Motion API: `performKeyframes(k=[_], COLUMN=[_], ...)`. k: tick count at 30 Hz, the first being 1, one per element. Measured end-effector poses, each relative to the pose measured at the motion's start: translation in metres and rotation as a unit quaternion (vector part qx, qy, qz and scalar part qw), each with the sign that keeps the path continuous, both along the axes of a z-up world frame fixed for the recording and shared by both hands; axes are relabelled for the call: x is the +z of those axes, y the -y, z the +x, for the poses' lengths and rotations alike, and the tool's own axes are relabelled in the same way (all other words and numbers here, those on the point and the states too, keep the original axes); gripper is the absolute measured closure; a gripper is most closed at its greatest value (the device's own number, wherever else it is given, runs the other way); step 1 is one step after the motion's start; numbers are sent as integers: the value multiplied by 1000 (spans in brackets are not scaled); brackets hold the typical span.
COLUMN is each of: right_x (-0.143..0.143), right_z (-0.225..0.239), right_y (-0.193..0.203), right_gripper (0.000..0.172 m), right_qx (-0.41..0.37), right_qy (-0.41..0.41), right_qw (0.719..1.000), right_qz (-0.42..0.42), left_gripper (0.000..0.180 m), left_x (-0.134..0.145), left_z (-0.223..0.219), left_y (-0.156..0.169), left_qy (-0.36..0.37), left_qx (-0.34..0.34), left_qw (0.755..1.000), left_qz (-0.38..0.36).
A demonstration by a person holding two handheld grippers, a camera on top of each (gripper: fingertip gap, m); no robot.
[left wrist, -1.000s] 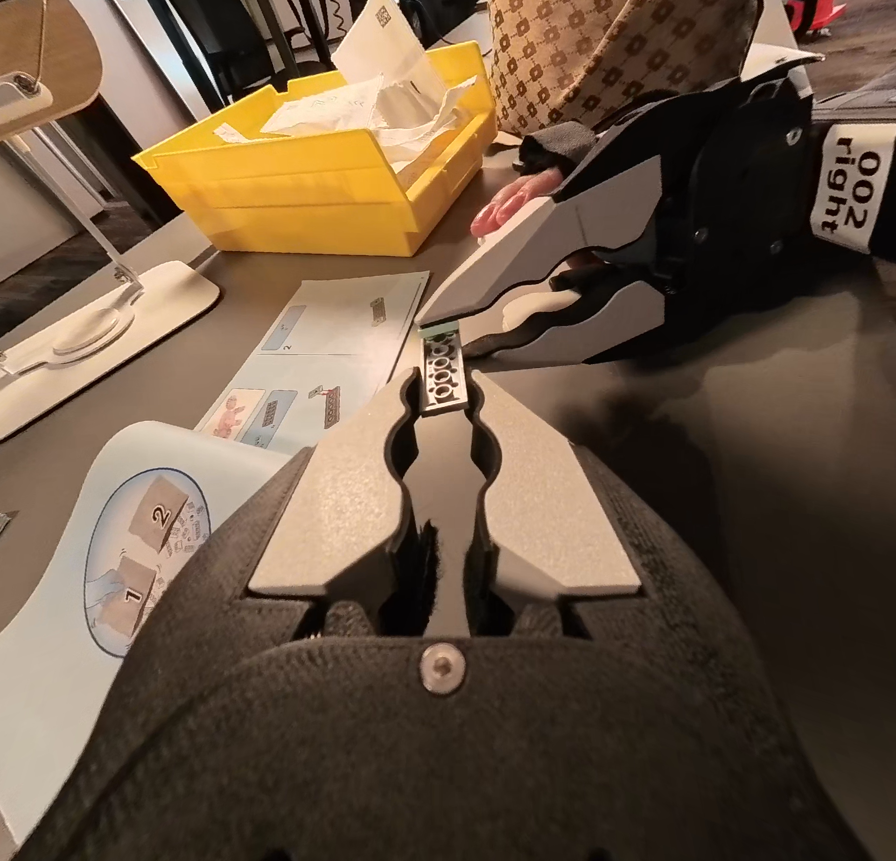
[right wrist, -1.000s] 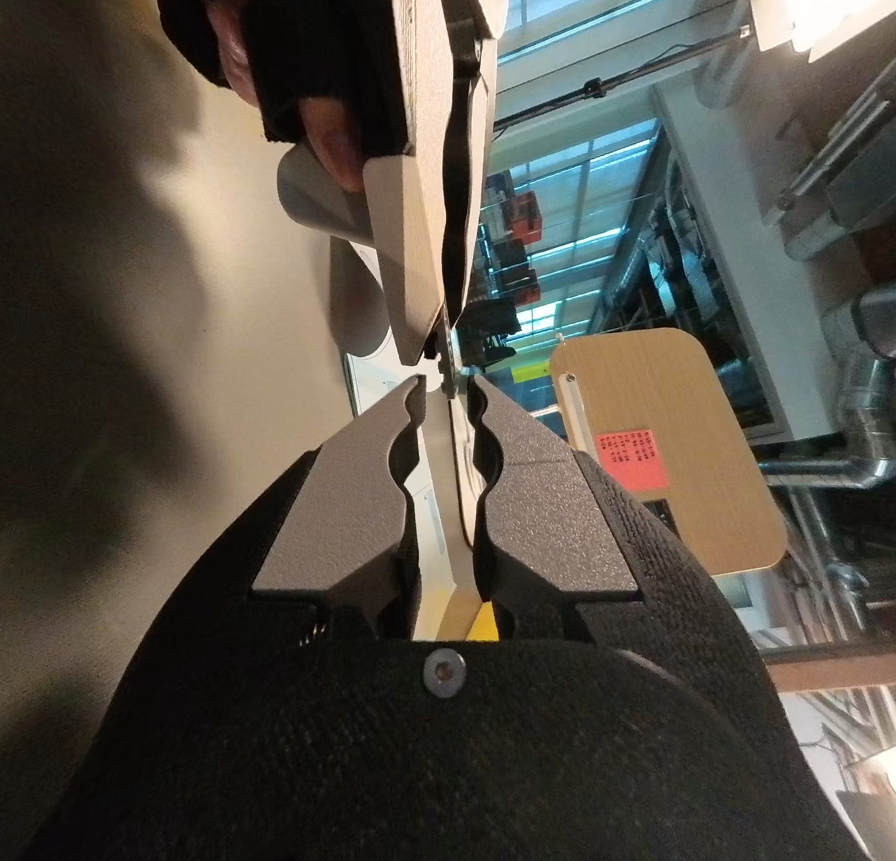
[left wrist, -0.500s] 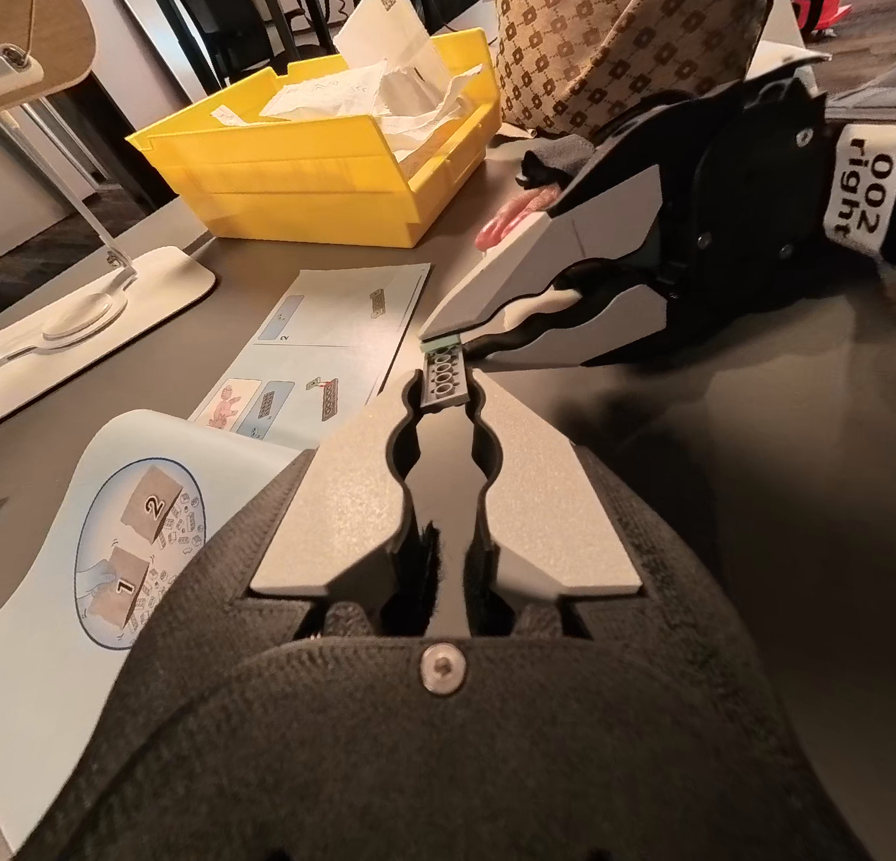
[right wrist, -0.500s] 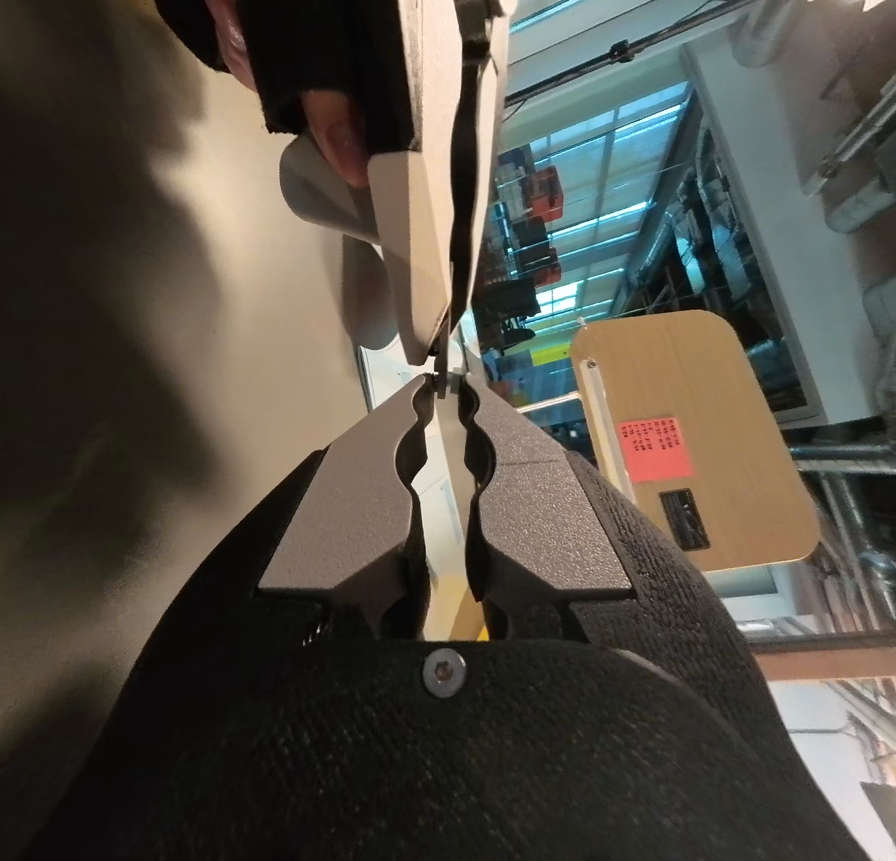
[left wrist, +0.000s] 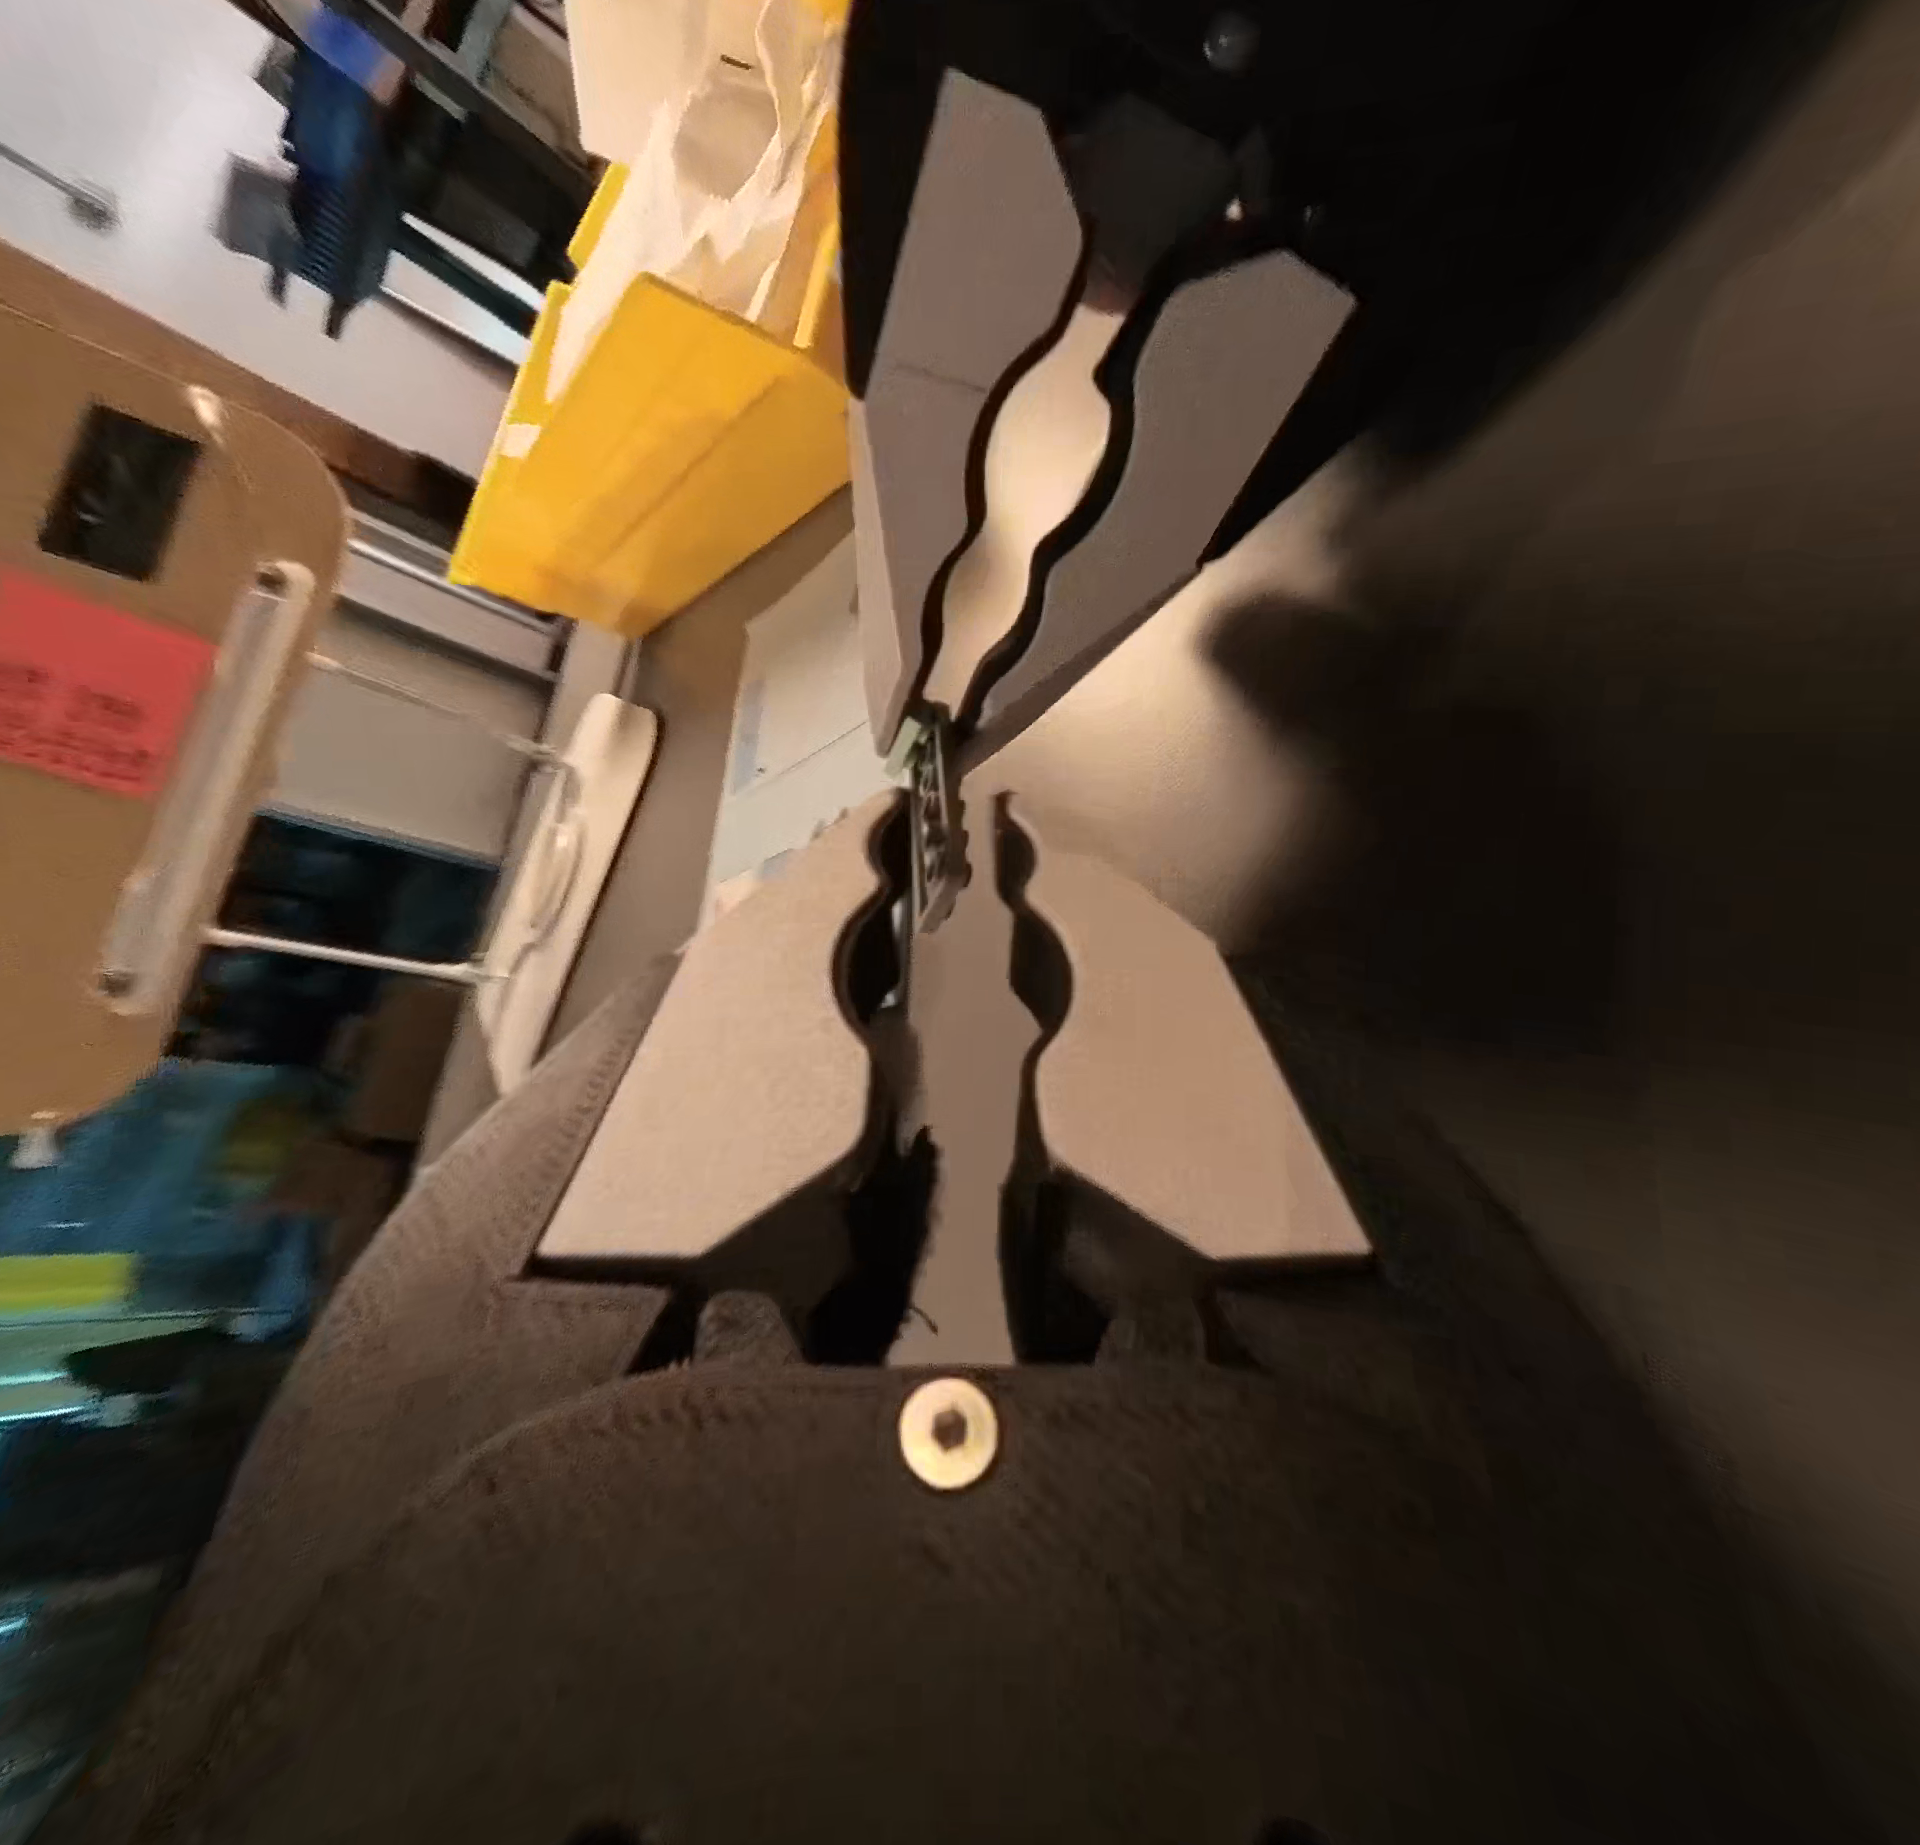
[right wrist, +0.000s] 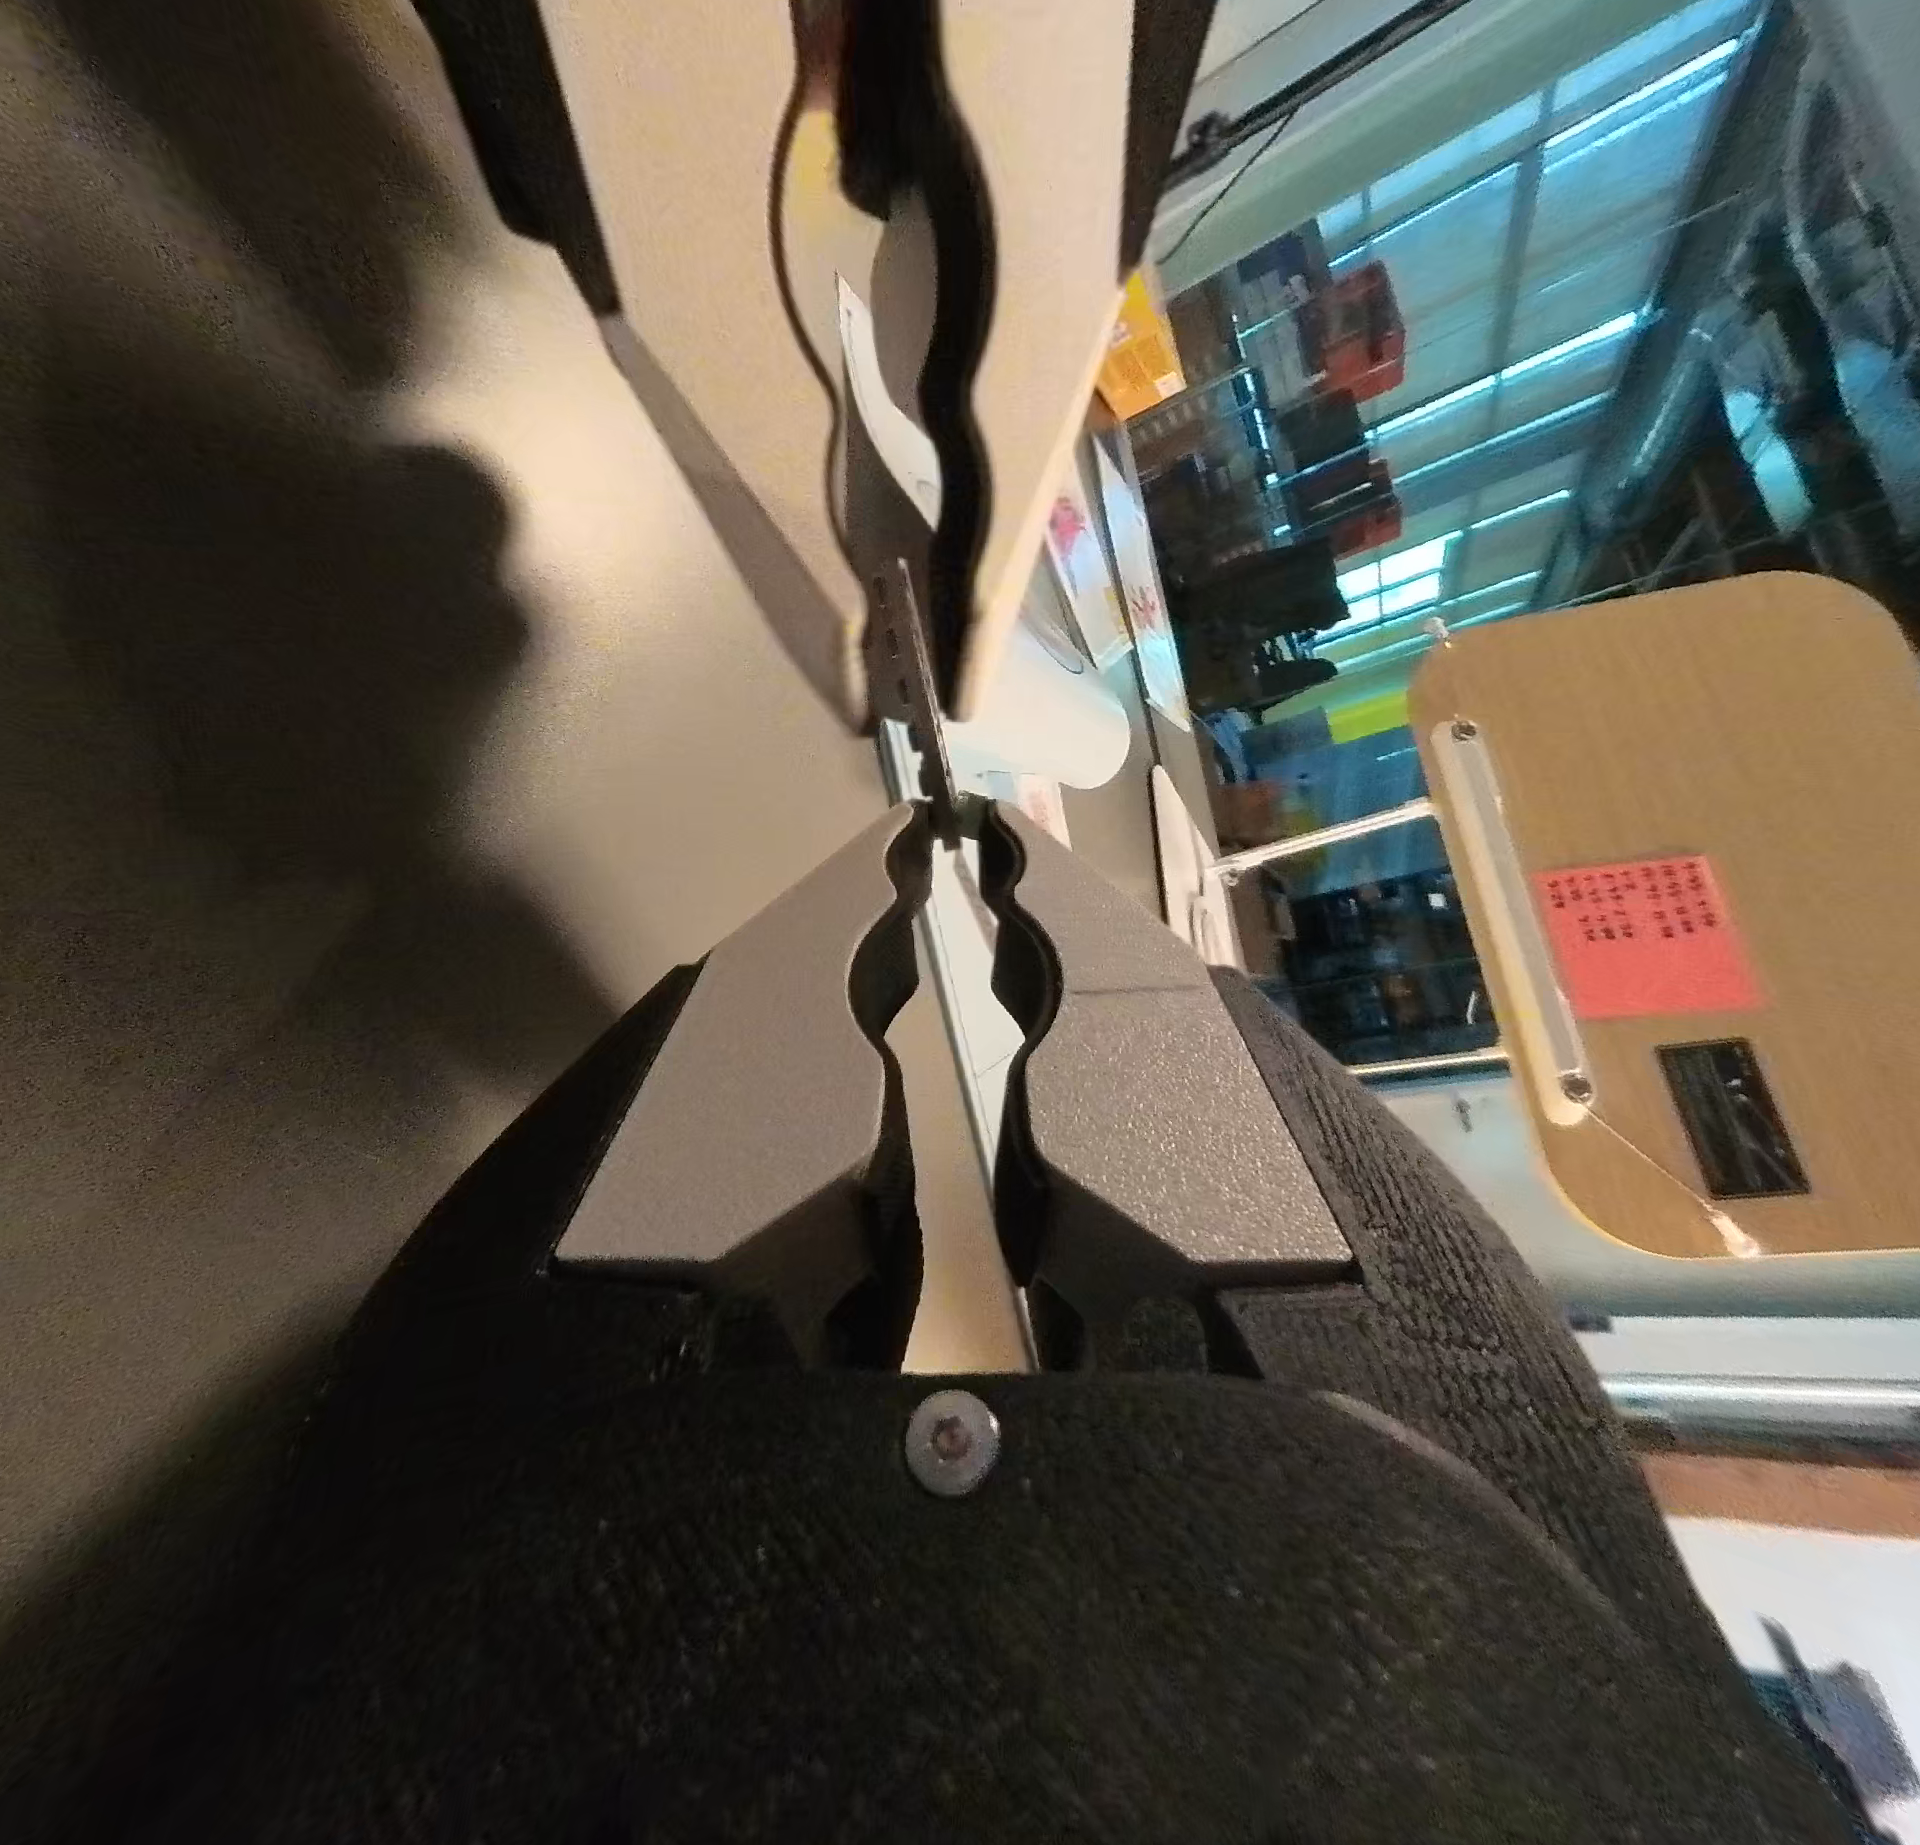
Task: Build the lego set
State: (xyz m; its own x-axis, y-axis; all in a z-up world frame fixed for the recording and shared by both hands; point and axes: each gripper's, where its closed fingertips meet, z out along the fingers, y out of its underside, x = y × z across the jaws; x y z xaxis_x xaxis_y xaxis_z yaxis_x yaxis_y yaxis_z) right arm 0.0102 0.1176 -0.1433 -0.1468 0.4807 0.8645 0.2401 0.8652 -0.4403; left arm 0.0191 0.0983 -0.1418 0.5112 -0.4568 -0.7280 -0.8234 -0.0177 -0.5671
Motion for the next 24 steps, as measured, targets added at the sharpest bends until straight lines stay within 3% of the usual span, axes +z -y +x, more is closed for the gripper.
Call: performKeyframes(k=[7,15,24], right_x=[-5,-9,-13], right_z=[1,3,7], right_y=[2,4,9], right_gripper=[165,165,164], right_qx=[15,33,60], right_qy=[18,18,28], right_qw=[1000,995,979], right_qz=[-16,88,192], left_gripper=[176,176,177], left_x=[-1,-5,-10], left_z=[-1,2,7], left_y=[0,1,4], left_qy=[-54,-40,-75], left_qx=[2,-5,-27], left_qw=[998,999,997], left_qz=[17,1,7])
